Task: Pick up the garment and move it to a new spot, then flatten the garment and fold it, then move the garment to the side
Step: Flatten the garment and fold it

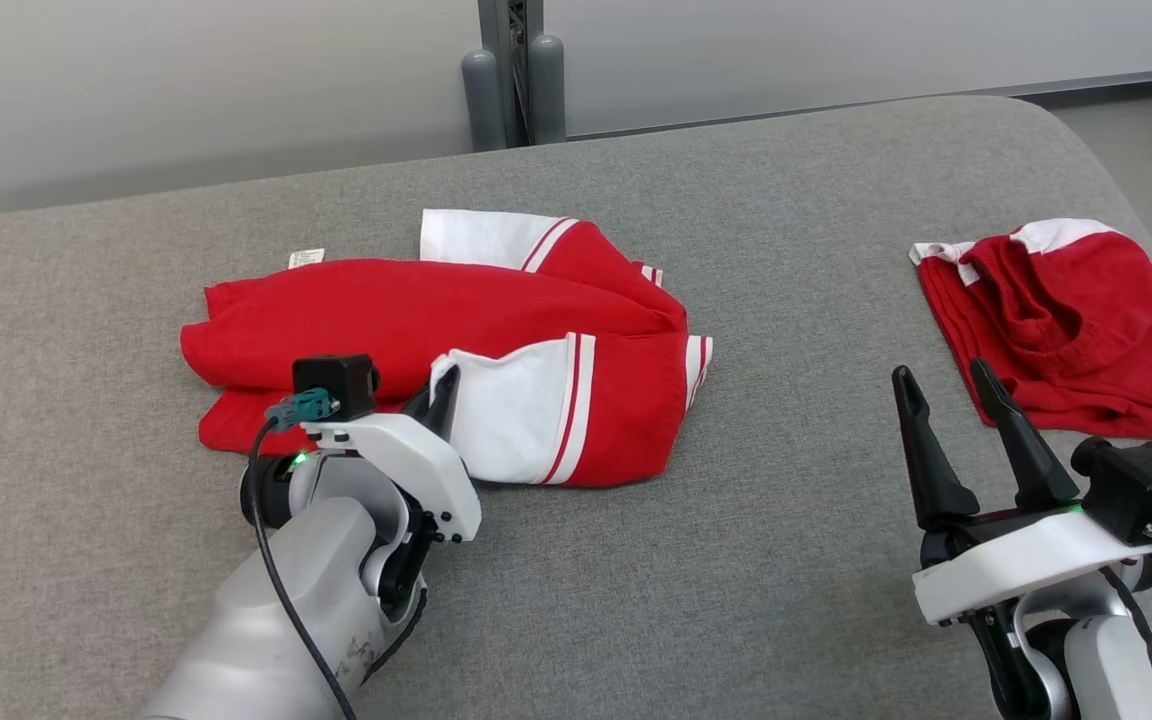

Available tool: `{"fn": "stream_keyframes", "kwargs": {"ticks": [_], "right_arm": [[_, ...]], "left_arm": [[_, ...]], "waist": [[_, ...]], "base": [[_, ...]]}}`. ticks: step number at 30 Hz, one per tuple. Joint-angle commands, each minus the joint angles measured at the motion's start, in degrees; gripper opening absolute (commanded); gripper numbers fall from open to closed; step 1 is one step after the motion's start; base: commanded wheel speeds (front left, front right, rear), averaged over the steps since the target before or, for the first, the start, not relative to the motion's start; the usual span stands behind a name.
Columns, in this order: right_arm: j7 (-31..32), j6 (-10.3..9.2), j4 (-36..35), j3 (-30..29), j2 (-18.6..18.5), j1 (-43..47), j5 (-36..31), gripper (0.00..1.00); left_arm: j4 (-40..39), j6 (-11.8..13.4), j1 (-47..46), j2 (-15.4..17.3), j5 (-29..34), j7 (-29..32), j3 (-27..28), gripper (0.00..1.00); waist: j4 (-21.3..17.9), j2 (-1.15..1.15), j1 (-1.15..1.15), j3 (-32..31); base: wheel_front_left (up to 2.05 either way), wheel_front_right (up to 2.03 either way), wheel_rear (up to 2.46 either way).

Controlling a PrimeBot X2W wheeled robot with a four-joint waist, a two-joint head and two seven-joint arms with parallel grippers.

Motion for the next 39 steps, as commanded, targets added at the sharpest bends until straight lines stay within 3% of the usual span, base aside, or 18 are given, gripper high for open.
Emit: {"fn": "stream_keyframes", "kwargs": {"ticks": [1, 9, 20, 24, 30, 34, 35, 36, 37, 39], "right_arm": [[-0.3, 0.01, -0.2, -0.3, -0.3, 0.3, -0.2, 1.00], [-0.6, 0.01, -0.4, -1.8, -0.3, 0.1, 0.1, 1.00], [-1.3, 0.01, -0.4, -4.9, -0.2, 0.4, 0.5, 1.00], [-1.9, 0.01, 0.5, -4.9, -0.2, 0.1, 1.3, 1.00], [-3.4, 0.01, 2.6, -2.8, -0.2, -1.3, 2.9, 1.00], [-4.2, 0.01, 3.7, -1.9, -0.2, -2.1, 3.4, 1.00], [-4.8, 0.01, 4.4, -1.6, -0.2, -2.2, 3.7, 1.00], [-5.0, 0.01, 4.8, -1.4, -0.2, -2.3, 3.8, 1.00], [-5.2, 0.01, 5.1, -1.4, -0.2, -2.5, 3.8, 1.00], [-5.5, 0.01, 5.6, -1.5, -0.2, -2.7, 3.8, 1.00]], "left_arm": [[-0.8, -0.3, -1.2, 0.1, 1.0, -0.5, -0.1, 0.00], [-10.4, 0.9, -0.8, -0.8, 6.9, -1.2, -1.7, 0.00], [-24.9, 3.5, 1.4, -1.2, 8.9, 1.7, -11.2, 0.00], [-26.8, 4.8, 2.3, -1.3, 6.8, 3.5, -14.7, 0.00], [-23.6, 6.7, 1.6, -1.3, 5.2, 4.6, -18.6, 0.00], [-21.7, 7.0, 1.8, -1.3, 5.2, 4.7, -19.7, 0.00], [-21.3, 7.0, 2.5, -1.3, 4.7, 4.4, -20.2, 0.27], [-21.2, 6.8, 2.9, -1.3, 4.4, 4.5, -20.4, 0.71], [-21.2, 6.7, 3.1, -1.3, 4.2, 4.7, -20.5, 1.00], [-21.7, 6.3, 3.6, -1.3, 4.6, 5.1, -20.8, 1.00]], "waist": [[0.2, 0.00, 0.00, 0.0], [-0.6, 0.00, 0.00, -0.4], [-8.4, 0.00, 0.00, 0.5], [-12.2, 0.00, 0.00, 1.5], [-17.5, 0.00, 0.00, 3.9], [-19.1, 0.00, 0.00, 4.8], [-19.6, 0.00, 0.00, 5.1], [-19.6, 0.00, 0.00, 5.2], [-19.6, 0.00, 0.00, 5.3], [-19.4, 0.00, 0.00, 5.3]], "base": [[0.00, 0.00, 0.00], [0.00, 0.00, 0.00], [0.00, 0.00, 0.00], [0.00, 0.00, 0.00], [0.00, 0.00, 0.00], [0.00, 0.00, 0.00], [0.00, 0.00, 0.00], [0.00, 0.00, 0.00], [0.00, 0.00, 0.00], [0.00, 0.00, 0.00]]}}
